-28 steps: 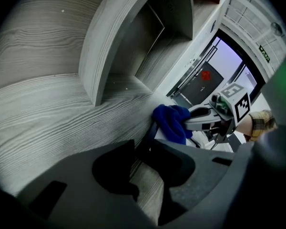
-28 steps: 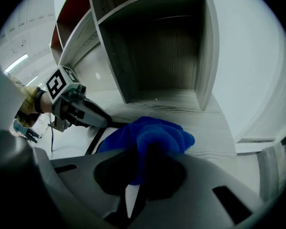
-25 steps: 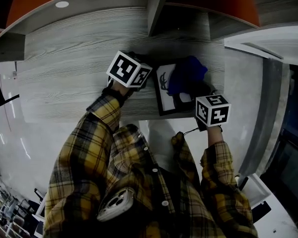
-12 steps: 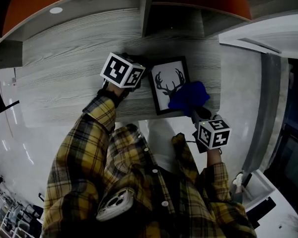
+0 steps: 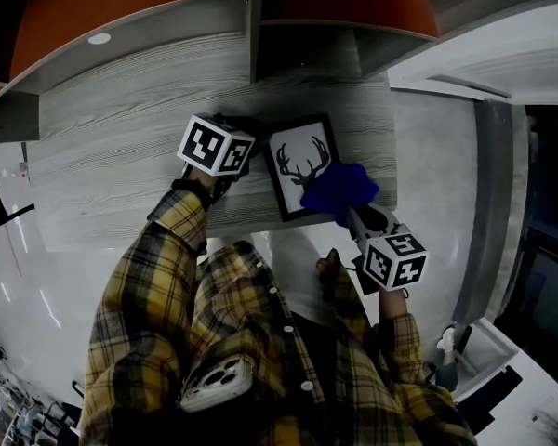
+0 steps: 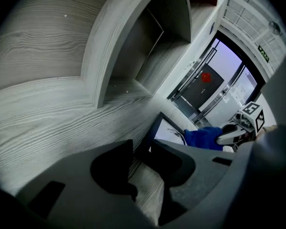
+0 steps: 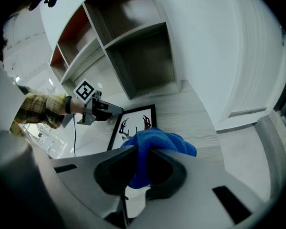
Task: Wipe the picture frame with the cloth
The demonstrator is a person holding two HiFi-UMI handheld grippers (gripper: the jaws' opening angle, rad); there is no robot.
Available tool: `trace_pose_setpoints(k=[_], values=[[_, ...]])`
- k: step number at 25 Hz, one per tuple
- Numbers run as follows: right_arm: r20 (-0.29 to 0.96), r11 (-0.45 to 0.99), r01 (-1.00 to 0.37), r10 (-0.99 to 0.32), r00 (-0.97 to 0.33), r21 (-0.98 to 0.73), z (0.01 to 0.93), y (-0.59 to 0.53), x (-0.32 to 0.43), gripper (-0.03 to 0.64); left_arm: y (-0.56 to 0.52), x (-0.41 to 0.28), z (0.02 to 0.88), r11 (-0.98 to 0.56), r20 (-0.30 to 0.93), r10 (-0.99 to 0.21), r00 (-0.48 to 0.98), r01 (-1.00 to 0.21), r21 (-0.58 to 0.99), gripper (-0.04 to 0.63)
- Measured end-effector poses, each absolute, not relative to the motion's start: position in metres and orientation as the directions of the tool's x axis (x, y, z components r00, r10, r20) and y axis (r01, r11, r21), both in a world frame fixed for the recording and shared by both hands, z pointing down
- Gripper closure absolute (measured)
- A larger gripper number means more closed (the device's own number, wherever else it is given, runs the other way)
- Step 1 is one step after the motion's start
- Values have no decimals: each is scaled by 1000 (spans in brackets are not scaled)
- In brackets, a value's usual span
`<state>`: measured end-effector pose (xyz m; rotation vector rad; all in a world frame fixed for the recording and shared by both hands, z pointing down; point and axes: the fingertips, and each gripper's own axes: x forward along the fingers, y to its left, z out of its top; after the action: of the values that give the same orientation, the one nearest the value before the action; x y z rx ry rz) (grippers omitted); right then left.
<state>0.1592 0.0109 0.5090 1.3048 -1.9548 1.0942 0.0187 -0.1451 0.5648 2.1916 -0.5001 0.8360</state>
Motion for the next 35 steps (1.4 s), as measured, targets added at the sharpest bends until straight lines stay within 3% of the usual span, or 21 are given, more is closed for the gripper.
trace_pose_setpoints(k=[6,14,26,35], values=[[659,247,-895,-608,-442,-371,441,-17,143,569,-151,0,512,-653,631,-251,734,-610,450,482],[448,396,-841,-717,-533,-368,343,-55,103,569,-124,-16,408,-677,439,-387,811,-573,462,506],[231,579,-762,-730,-643,-291,241,-71,56,569,-94,-19,290,-801,246,-364,898,-437,410,590],[210,609,-748,-720,-661,-266,232,-70,47,571,-89,-22,269,-833,264,-341,902,-420,360,590]])
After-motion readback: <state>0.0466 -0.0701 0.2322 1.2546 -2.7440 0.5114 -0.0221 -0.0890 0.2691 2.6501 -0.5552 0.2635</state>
